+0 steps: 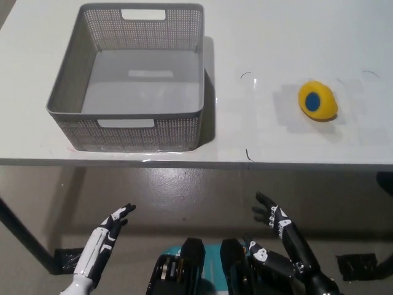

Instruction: Use the right hand to pick up a yellow duck toy and place it into a container on the left hand side

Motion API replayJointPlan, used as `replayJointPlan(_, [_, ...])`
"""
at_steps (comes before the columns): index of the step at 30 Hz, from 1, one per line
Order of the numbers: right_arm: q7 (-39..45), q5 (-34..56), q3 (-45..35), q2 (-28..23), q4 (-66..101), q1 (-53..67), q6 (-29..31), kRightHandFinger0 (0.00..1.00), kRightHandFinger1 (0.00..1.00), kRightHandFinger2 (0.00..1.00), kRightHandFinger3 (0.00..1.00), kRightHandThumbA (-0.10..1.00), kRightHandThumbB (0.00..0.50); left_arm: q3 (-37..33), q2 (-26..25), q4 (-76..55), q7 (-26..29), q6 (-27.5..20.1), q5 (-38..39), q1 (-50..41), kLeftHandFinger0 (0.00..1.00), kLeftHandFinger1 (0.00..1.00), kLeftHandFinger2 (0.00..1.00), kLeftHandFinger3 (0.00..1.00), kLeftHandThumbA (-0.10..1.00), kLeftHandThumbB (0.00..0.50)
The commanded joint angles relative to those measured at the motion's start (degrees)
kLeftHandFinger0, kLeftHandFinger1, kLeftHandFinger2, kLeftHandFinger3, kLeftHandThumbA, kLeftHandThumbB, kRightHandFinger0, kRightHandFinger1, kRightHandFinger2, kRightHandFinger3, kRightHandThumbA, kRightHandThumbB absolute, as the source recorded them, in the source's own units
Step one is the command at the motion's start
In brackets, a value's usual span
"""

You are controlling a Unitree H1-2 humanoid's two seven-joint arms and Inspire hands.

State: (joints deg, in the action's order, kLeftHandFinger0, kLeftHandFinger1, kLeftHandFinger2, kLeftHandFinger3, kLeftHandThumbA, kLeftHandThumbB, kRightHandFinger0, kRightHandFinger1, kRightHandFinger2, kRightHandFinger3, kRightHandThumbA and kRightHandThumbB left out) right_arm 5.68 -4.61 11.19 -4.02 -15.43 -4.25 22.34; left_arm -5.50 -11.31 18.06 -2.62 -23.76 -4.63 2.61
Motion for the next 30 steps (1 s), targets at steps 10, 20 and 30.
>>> replayJointPlan(10, [-7.2,-2.3,-10.1,0.3,28.2,2.9,4.6,0.76,0.79,0.94,1.00,0.52,0.201,0.5,-0.8,-1.8,-3.0,-3.2,3.1,1.7,1.00,1.00,1.00,1.00,1.00,0.500])
replayJointPlan(20, [-2.1,-13.6,-16.8,-8.5,37.5,-9.4,-12.7,1.00,1.00,1.00,1.00,0.83,0.407,1.4,-0.2,-1.9,-3.3,-3.2,4.2,1.7,0.97,1.00,1.00,1.00,1.00,0.500])
replayJointPlan(30, [2.5,-18.0,-13.9,-18.2,21.8,-31.6,-25.1,1.00,1.00,1.00,1.00,0.88,0.408,2.0,-0.3,-2.3,-3.9,-3.2,4.5,0.6,0.95,1.00,1.00,1.00,1.00,0.500])
